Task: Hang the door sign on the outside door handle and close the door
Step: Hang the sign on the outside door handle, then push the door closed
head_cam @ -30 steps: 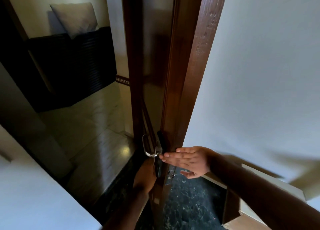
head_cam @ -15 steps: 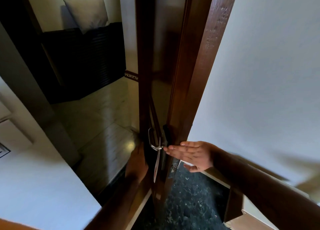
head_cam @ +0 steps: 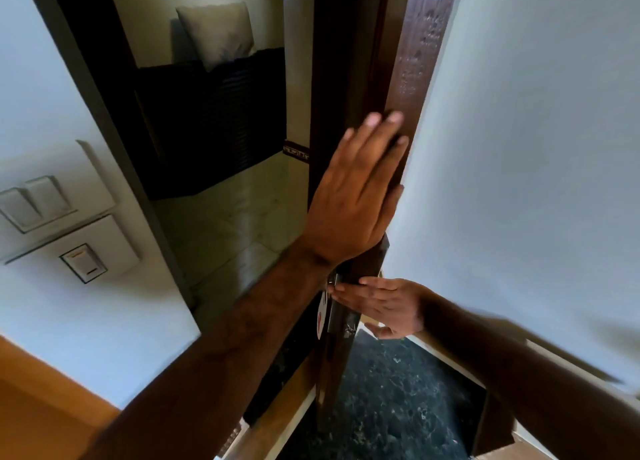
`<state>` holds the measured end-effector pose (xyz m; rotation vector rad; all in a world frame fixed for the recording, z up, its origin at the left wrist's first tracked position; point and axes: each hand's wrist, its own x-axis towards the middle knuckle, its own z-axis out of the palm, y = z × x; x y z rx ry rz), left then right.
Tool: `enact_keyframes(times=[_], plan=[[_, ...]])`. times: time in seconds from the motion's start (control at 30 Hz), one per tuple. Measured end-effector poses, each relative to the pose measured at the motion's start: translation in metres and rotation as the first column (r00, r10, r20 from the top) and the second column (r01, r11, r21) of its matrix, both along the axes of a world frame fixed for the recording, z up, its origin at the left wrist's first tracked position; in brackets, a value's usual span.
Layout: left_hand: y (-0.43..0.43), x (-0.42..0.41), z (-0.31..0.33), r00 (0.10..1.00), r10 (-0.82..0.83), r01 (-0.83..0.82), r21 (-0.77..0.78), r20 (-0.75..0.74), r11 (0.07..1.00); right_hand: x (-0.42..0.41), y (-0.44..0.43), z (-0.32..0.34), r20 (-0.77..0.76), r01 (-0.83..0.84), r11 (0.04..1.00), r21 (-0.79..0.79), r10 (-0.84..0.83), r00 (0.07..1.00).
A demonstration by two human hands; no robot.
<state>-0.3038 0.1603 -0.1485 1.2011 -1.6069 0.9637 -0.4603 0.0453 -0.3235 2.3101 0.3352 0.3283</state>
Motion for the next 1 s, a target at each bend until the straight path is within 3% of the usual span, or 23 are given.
enact_keyframes(times=[0.23,0.37,0.57,0.73,0.83,0.93,1.0], plan=[[-0.004,0.012,0.024,0.902,0.249,-0.241,-0.068,0.352,0.968,0.042,0.023,-0.004,-0.017,-0.024,0.999,-0.032,0.024,1.0],[0.009,0.039,0.019,0.837,0.394,-0.39,-0.09,0.379,0.916,0.072,0.036,-0.016,-0.035,-0.058,0.994,-0.096,0.054,0.998],[0.029,0.08,0.015,0.793,0.473,-0.473,-0.101,0.384,0.875,0.098,0.061,-0.029,-0.093,0.004,0.979,-0.203,-0.023,0.995],[0.045,0.114,0.014,0.751,0.524,-0.521,-0.128,0.402,0.844,0.097,0.066,-0.041,-0.148,0.012,1.0,-0.012,-0.014,0.989],[0.055,0.13,0.014,0.708,0.565,-0.568,-0.134,0.424,0.812,0.102,0.065,-0.034,-0.056,0.062,0.974,0.216,-0.051,0.997],[0.064,0.147,0.01,0.635,0.594,-0.632,-0.11,0.494,0.768,0.123,0.06,-0.024,0.034,0.196,0.898,0.393,-0.227,0.973],[0.067,0.157,0.007,0.551,0.603,-0.673,-0.12,0.577,0.73,0.141,0.054,-0.016,-0.056,0.356,0.818,0.452,-0.372,0.927]])
